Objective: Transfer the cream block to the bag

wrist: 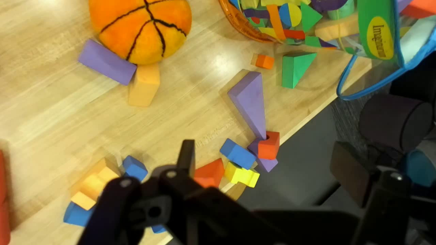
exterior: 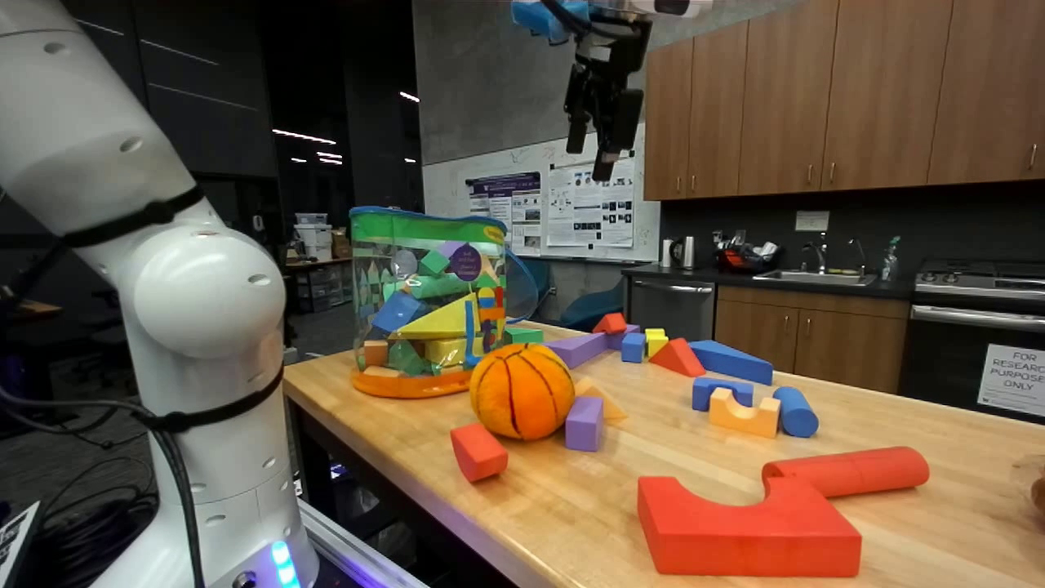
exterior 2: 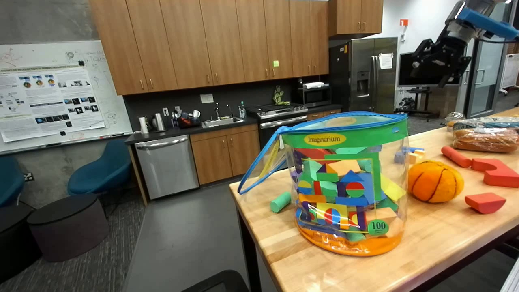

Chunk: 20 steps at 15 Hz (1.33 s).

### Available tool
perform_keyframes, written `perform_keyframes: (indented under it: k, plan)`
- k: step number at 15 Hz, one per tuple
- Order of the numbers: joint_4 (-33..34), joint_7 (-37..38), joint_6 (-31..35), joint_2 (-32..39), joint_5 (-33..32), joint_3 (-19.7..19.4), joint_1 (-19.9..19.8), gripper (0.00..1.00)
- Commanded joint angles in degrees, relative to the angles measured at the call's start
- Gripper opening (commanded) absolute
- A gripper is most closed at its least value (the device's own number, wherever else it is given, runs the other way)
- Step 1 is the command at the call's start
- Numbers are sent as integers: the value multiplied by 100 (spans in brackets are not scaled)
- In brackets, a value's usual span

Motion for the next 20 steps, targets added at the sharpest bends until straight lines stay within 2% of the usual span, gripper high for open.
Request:
perform_keyframes:
  k: [1,4,7,11,15,16,18,19,20]
  plan:
    - [-254,124,341,397,416,-52,-349,100]
    - [-673,363,877,633,232,96,-617,100]
    - [-1075,840,1696,780,-81,344,-805,100]
    - [-1391,1725,2647,834,-911,741,-1021,100]
    - [-1629,2528,2985,799,-1764,1098,-1143,100]
    - [-1662,2668,2977,801,-1832,1151,-1123,100]
    - [-1847,2421,2925,546,-1594,1172,-922,100]
    - [-1606,2438,2859,856,-1625,1105,-997,100]
    - [-1644,2437,2860,823,-1621,1148,-964,100]
